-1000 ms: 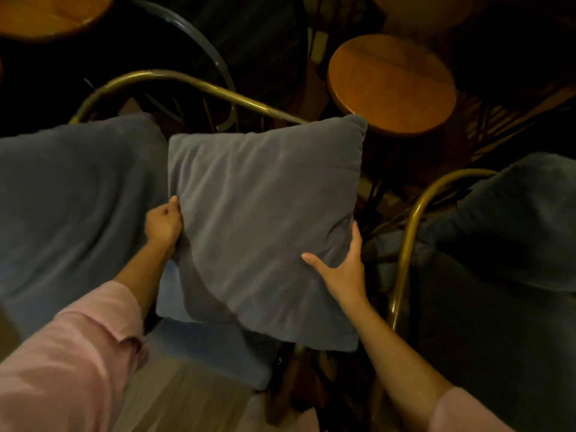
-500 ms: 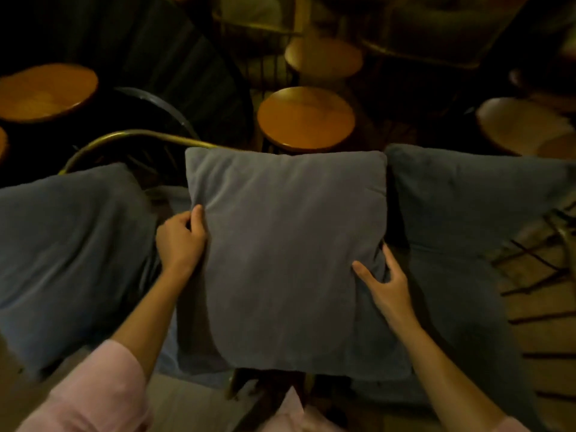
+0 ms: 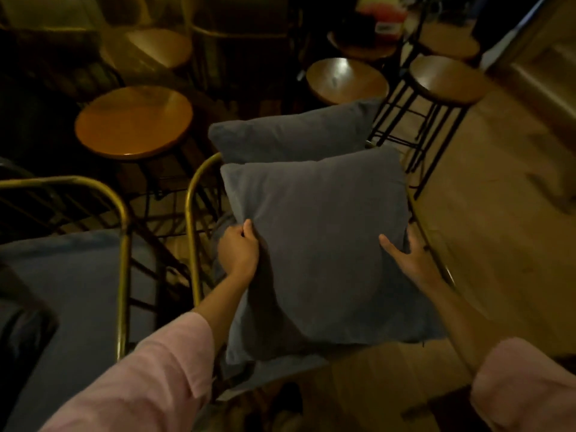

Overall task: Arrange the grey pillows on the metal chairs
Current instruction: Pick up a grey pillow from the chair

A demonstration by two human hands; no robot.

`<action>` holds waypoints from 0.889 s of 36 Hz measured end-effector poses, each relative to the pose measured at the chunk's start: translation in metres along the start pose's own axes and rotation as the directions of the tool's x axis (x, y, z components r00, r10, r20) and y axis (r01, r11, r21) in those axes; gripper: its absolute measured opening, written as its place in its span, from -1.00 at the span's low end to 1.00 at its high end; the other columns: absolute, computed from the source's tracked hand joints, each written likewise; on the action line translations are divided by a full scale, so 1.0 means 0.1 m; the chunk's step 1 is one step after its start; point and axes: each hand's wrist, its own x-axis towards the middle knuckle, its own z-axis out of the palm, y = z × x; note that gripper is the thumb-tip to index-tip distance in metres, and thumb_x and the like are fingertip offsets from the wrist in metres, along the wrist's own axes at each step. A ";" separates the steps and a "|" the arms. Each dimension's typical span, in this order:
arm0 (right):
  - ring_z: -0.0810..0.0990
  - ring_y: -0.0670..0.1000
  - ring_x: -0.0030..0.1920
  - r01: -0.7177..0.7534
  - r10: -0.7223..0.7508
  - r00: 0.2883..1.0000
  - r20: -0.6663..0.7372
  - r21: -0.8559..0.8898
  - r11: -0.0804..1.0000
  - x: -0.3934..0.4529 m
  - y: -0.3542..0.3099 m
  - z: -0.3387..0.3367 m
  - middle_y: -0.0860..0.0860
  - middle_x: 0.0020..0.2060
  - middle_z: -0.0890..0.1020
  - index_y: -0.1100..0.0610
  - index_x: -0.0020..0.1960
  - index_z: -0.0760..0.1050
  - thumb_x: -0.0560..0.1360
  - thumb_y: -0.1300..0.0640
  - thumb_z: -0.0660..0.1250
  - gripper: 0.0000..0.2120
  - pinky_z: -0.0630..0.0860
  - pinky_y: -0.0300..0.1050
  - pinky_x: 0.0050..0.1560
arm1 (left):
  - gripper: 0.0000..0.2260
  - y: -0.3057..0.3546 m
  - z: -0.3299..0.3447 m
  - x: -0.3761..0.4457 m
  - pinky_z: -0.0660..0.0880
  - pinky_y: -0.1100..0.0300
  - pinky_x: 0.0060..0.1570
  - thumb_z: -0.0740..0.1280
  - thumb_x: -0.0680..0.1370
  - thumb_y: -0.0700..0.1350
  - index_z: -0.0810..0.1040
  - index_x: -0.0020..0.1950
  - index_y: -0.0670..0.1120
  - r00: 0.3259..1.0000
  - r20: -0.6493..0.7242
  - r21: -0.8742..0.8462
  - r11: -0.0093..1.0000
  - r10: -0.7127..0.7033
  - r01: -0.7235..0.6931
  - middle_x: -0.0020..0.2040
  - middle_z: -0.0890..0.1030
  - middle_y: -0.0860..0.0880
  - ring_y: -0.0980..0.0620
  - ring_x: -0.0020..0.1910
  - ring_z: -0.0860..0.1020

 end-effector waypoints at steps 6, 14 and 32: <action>-0.17 0.24 0.61 -0.440 0.499 0.859 0.114 -0.334 0.834 0.17 0.77 0.37 0.08 0.61 -0.24 -0.16 0.58 -0.38 0.21 -0.54 0.37 0.27 -0.04 0.31 0.55 | -0.47 -0.33 0.79 -0.41 0.23 -0.12 0.49 0.09 0.68 0.03 0.13 0.59 -0.18 0.961 0.239 0.225 0.971 -0.140 0.085 0.54 0.22 -0.26 -0.26 0.50 0.25; -0.25 0.25 0.60 -0.450 0.475 0.880 -0.005 -0.328 0.830 0.21 0.83 0.59 0.14 0.61 -0.26 -0.17 0.56 -0.41 0.27 -0.48 0.38 0.23 -0.18 0.36 0.52 | -0.38 -0.67 0.85 -0.44 -0.04 -0.07 0.59 0.04 0.67 0.16 -0.09 0.63 -0.08 0.953 0.286 0.126 0.990 -0.101 0.067 0.65 0.00 -0.10 -0.11 0.62 -0.01; -0.11 0.26 0.61 0.182 -0.156 0.983 0.094 -0.539 0.822 -0.18 -0.53 2.17 0.25 0.61 0.00 0.13 0.58 0.14 0.53 -0.10 0.34 -0.26 -0.20 0.36 0.49 | -0.32 -1.79 -1.58 0.13 0.27 -0.02 0.46 0.40 0.57 -0.10 0.16 0.56 -0.28 0.962 0.020 -0.055 0.960 -0.273 0.274 0.52 0.32 -0.26 -0.23 0.52 0.28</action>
